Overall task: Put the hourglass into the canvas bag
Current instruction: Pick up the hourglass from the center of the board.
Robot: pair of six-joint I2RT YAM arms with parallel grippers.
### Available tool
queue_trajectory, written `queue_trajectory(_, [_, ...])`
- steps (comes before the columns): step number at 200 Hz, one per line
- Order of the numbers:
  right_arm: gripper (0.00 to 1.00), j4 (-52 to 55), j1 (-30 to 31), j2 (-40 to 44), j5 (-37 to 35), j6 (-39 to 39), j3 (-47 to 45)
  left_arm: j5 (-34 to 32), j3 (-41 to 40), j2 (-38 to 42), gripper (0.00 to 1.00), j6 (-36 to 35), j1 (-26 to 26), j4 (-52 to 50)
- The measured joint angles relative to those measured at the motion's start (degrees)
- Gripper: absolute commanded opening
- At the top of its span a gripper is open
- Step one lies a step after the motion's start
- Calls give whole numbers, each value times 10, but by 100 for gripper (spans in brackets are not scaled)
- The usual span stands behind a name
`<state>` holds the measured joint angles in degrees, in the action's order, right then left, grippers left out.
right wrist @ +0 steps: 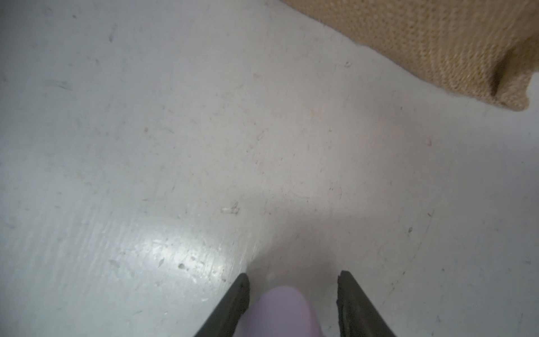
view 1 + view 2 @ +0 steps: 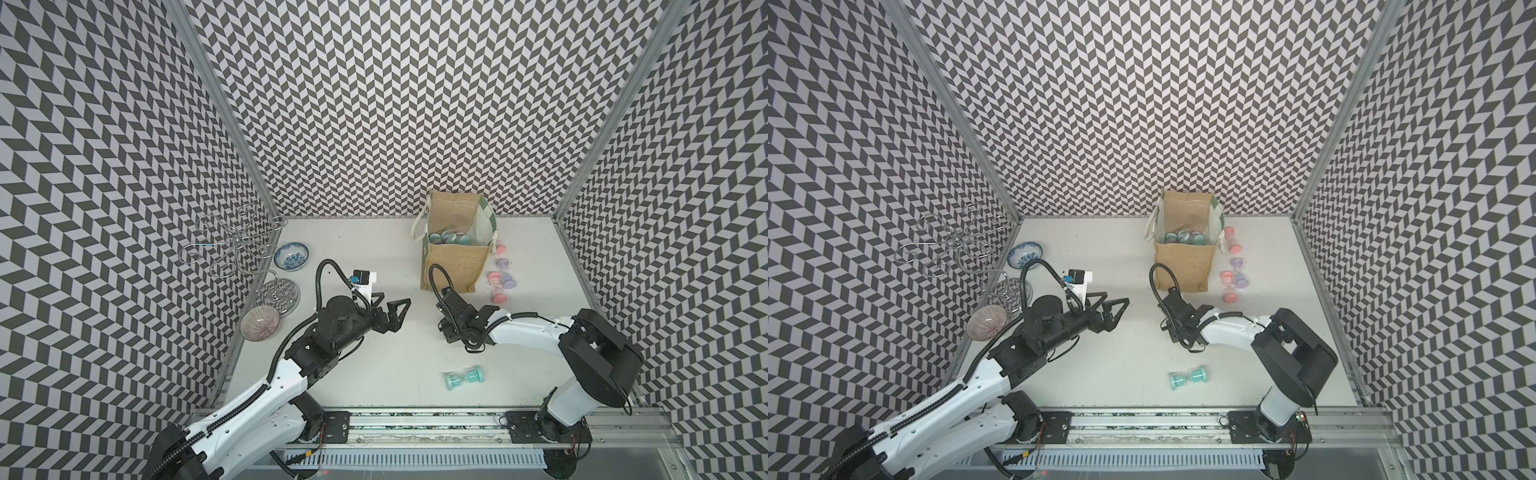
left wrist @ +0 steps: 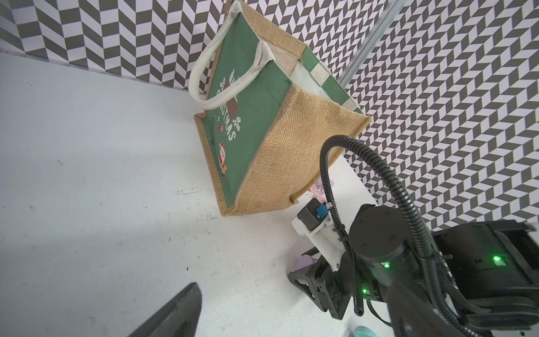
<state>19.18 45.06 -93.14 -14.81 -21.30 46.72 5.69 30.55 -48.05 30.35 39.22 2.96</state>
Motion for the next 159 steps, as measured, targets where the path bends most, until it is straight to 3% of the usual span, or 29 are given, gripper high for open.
queue_trajectory(80, [34, -25, -21, 30, 40, -8, -8, 1, 0, 2, 99, 2, 0, 6])
queue_trajectory(159, [32, -50, -54, 111, 87, -17, -19, 0, 16, 2, 99, -3, -4, 8])
